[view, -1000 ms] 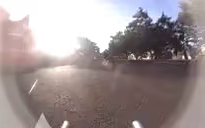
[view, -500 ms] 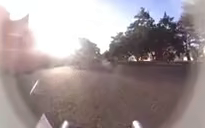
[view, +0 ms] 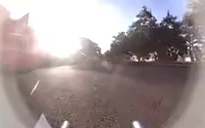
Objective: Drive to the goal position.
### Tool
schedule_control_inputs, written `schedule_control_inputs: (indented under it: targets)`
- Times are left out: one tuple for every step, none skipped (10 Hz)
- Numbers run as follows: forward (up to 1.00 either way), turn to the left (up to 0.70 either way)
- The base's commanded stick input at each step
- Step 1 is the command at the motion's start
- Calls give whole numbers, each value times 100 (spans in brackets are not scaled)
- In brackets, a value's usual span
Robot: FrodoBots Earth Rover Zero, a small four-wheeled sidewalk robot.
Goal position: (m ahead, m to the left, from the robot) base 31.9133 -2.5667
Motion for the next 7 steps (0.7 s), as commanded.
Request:
schedule_control_inputs:
  targets:
    - [70,3]
    - [70,3]
    - [70,3]
    - [70,3]
    - [70,3]
    - [70,3]
    - [70,3]
